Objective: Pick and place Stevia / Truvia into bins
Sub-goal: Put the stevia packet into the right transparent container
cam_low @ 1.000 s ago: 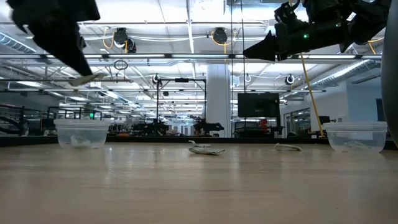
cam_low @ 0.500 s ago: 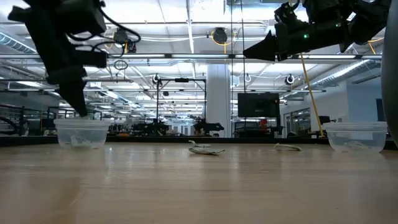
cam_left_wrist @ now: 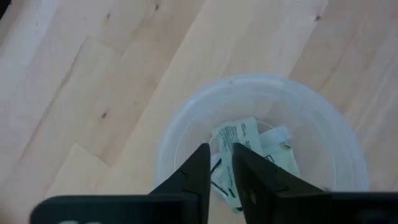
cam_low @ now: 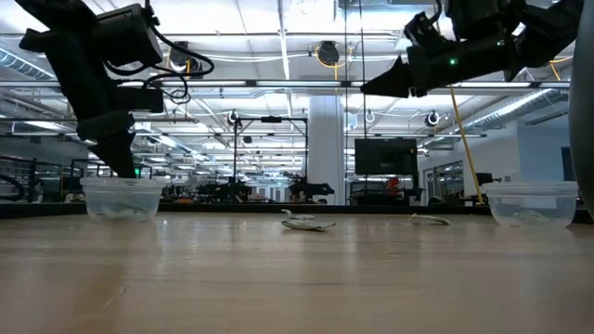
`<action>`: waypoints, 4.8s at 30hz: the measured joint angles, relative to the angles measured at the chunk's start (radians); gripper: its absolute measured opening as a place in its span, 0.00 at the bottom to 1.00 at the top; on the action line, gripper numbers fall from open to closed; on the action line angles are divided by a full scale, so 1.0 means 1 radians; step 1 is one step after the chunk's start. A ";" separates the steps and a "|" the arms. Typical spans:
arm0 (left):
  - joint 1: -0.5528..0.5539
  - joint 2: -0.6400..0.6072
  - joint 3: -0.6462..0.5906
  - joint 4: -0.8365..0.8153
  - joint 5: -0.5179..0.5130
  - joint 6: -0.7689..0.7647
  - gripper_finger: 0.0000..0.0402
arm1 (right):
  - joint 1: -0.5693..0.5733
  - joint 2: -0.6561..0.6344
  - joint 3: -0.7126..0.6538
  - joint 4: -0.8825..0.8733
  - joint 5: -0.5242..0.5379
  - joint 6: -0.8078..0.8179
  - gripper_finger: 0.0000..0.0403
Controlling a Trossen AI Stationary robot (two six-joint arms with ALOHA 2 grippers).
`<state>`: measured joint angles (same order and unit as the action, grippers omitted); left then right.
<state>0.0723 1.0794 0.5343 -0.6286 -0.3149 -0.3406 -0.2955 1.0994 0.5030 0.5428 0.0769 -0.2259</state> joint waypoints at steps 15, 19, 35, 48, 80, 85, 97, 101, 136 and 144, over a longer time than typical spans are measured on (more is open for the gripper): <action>0.000 -0.001 0.224 0.068 -0.040 0.222 0.24 | 0.006 0.292 0.114 -0.069 -0.091 0.125 0.46; -0.001 -0.001 0.270 0.167 -0.076 0.290 0.24 | 0.016 0.439 0.175 -0.069 -0.076 0.136 0.47; 0.000 -0.001 0.274 0.282 -0.087 0.398 0.24 | 0.069 0.838 0.541 -0.241 0.142 0.146 0.46; 0.000 -0.001 0.274 0.280 -0.079 0.398 0.24 | 0.050 0.897 0.575 -0.255 0.133 0.251 0.46; 0.000 0.000 0.273 0.189 -0.076 0.311 0.24 | 0.110 0.652 0.573 -0.673 0.129 0.213 0.02; 0.000 0.000 0.273 0.187 -0.076 0.309 0.24 | 0.177 0.421 0.573 -1.065 0.128 0.369 0.01; 0.000 0.000 0.273 0.187 -0.076 0.309 0.24 | 0.338 0.043 0.358 -1.572 0.156 0.994 0.01; 0.000 0.000 0.273 0.187 -0.077 0.309 0.24 | 0.340 -0.005 0.217 -1.535 0.108 1.076 0.01; 0.000 0.000 0.273 0.185 -0.077 0.282 0.24 | 0.392 -0.036 0.347 -1.706 -0.043 1.157 0.18; 0.000 0.000 0.273 0.184 -0.077 0.279 0.24 | 0.657 -0.074 0.407 -1.522 -0.160 1.459 0.17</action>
<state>0.0719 1.0790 0.8070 -0.4442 -0.3920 -0.0612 0.3613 1.0254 0.9100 -0.9793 -0.0835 1.2330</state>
